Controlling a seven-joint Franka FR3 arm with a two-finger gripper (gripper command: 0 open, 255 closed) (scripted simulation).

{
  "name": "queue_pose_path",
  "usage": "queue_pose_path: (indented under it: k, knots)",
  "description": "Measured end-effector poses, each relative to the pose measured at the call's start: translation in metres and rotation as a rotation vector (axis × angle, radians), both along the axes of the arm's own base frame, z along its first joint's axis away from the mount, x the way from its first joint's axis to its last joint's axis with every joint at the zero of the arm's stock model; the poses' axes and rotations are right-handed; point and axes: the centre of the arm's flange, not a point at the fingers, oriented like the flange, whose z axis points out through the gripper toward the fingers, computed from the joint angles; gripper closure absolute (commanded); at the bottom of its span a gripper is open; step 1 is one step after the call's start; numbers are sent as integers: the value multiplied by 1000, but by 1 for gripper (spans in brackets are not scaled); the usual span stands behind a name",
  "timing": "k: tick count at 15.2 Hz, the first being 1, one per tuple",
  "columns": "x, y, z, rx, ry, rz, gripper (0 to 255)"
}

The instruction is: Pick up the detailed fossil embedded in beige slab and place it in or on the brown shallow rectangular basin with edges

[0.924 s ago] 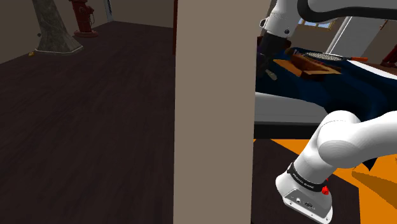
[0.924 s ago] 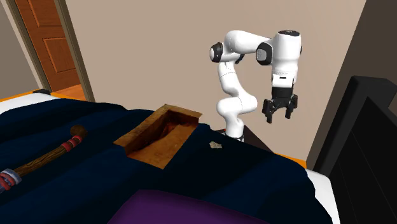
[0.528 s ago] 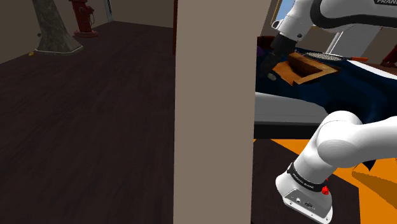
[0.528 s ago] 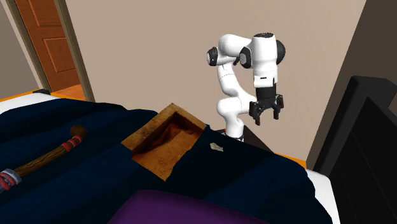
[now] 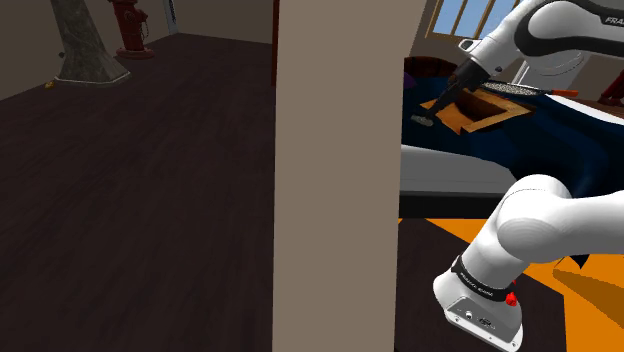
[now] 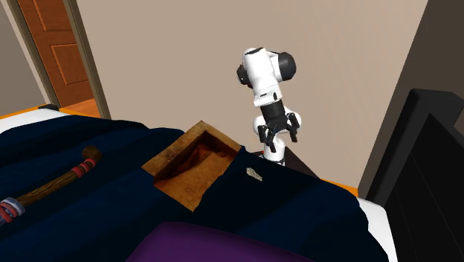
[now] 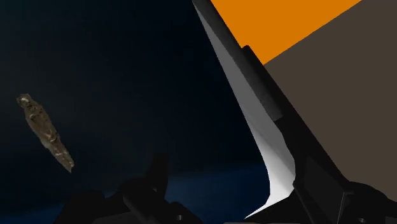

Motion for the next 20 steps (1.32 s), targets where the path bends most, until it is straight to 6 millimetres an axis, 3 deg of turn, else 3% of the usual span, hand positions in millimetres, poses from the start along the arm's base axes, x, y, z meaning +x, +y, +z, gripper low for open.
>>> queue_pose_path:
  k: [10, 14, 20]
  knots:
    - [-24, -151, -55, 116, -294, 106, 0]
    - [-15, -160, -73, 126, -322, 117, 0]
    - [0, -151, -90, 126, -324, 117, 0]
